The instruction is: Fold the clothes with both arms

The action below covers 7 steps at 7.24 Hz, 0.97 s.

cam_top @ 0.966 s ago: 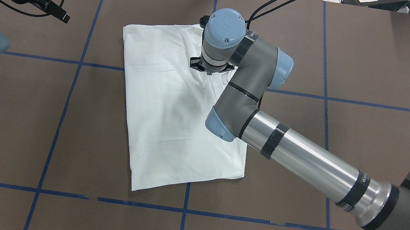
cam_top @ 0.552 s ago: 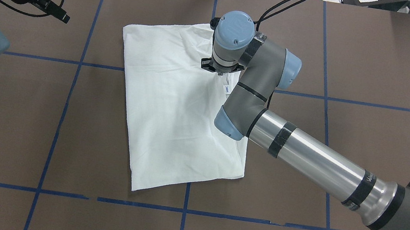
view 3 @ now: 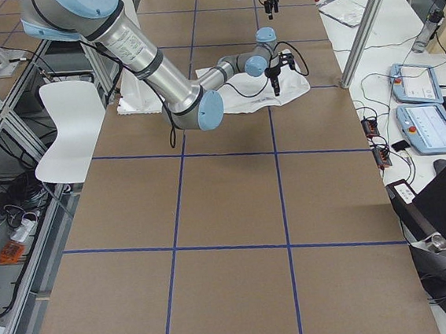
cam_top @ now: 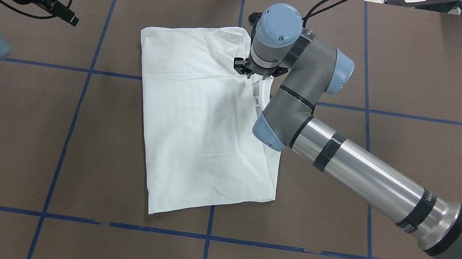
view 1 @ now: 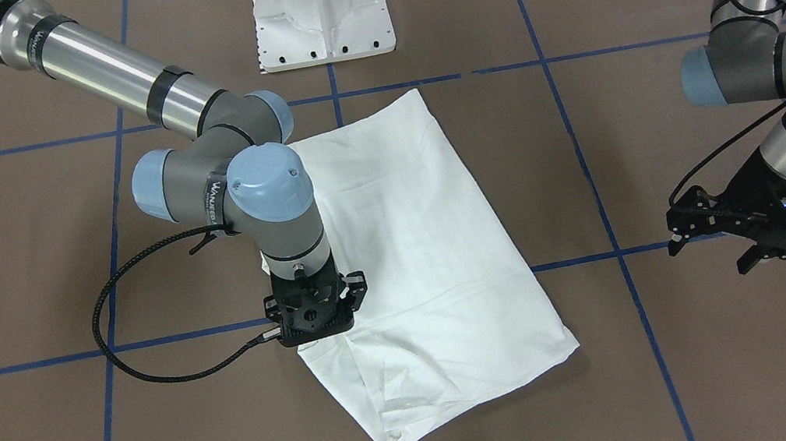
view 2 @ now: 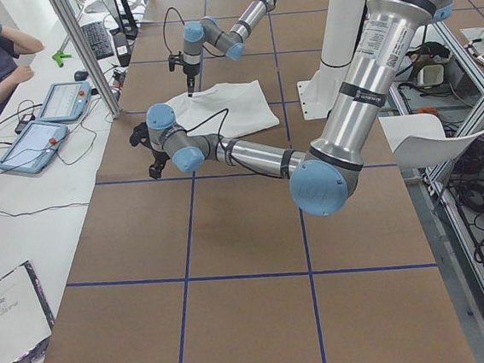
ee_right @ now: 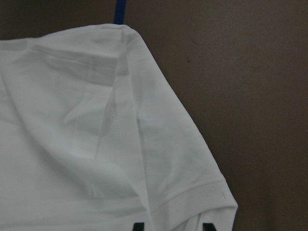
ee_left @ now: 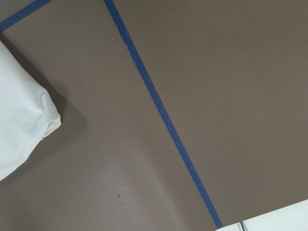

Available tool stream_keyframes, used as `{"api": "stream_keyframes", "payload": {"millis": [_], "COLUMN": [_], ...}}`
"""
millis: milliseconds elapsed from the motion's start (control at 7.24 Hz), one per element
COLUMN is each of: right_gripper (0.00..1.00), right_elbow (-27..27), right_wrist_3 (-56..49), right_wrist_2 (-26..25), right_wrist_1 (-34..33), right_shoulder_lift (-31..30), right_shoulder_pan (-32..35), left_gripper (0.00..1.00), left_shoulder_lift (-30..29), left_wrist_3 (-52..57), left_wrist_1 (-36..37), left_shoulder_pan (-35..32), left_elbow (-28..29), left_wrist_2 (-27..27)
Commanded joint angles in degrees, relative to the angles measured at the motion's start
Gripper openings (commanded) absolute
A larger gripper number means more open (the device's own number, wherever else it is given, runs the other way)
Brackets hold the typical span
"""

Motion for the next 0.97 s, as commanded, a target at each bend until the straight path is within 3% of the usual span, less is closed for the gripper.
{"api": "stream_keyframes", "payload": {"millis": [0,276,552,828], "right_gripper": [1.0,1.0,1.0,1.0], "right_elbow": [5.8,17.22,28.47,36.84], "right_wrist_3": [0.04,0.12,0.91,7.56], "right_wrist_2": [8.33,8.53,8.1,6.79], "right_wrist_1": [0.21,0.04,-0.14,0.04], "right_shoulder_lift": [-4.73,-14.12,-24.48,-31.55], "right_shoulder_pan": [3.47,3.57,3.75,2.09], "left_gripper": [1.0,1.0,1.0,1.0], "left_shoulder_lift": [1.05,7.35,9.22,10.63], "left_wrist_3": [-9.89,-19.76,-31.95,-45.31], "left_wrist_1": [-0.09,0.09,0.09,1.57], "left_shoulder_pan": [0.52,6.3,14.02,25.69], "left_elbow": [-4.12,-15.09,-21.1,-27.51], "left_wrist_2": [-1.42,-0.9,0.23,9.16]}}
